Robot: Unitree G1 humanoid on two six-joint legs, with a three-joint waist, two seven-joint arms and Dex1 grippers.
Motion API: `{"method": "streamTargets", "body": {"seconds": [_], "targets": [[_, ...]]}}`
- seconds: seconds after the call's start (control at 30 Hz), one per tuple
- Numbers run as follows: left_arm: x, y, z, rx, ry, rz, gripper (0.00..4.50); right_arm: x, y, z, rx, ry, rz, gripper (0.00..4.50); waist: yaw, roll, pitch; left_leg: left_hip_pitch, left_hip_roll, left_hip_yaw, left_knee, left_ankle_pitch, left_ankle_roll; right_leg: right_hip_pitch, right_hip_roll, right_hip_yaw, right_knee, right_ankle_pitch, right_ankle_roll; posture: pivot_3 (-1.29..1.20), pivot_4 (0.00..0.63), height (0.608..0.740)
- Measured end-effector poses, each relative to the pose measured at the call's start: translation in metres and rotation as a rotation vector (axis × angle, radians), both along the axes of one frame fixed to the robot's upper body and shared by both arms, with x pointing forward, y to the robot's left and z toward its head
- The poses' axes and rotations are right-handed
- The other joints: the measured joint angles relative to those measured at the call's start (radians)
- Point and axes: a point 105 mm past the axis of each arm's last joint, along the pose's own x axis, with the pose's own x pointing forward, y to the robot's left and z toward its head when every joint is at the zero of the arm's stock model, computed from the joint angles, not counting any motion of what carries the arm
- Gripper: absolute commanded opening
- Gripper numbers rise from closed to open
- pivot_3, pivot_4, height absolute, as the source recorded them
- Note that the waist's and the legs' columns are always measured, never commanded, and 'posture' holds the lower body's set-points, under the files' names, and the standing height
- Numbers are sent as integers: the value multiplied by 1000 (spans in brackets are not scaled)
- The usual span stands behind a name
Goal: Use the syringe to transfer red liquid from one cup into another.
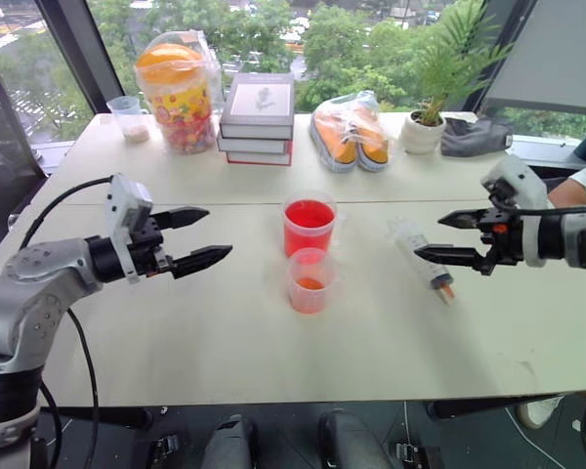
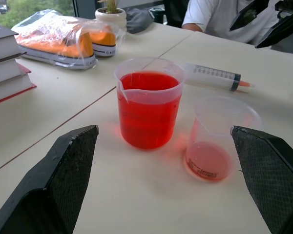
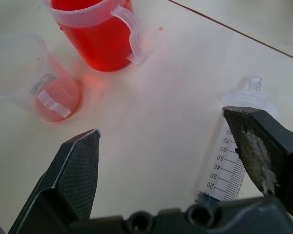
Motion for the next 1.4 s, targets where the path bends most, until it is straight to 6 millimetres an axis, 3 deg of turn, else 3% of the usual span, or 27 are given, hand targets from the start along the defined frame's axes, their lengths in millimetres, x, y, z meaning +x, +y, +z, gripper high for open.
{"method": "streamTargets", "body": {"seconds": [0.57, 0.93, 1.1, 1.4], "targets": [[8, -6, 1, -24, -21, 10, 4500, 3, -2, -1, -2, 0, -23, 4402, 0, 0, 0, 0, 0, 0, 0, 0, 0, 0, 0, 0, 0, 0, 1, 0, 150, 740], [10, -10, -2, -45, -15, 19, 4500, 25, -15, -12, -45, 125, -148, 4402, -1, 0, 0, 0, 0, 0, 1, 0, 0, 0, 0, 0, 0, 0, 0, 0, 150, 740], [10, -12, -4, -44, -12, 11, 4500, 45, -16, -17, -59, 199, -201, 4402, -6, 0, 0, 0, 0, 1, 1, 0, 0, 0, 0, 0, 1, 0, 0, 0, 150, 740], [12, -20, -5, -29, -36, 0, 4500, 93, -21, -59, -86, 369, -329, 4402, -1, 0, 0, -1, 0, 1, 1, 0, 0, 0, 1, 0, 1, 2, 4, 0, 150, 740]]}}
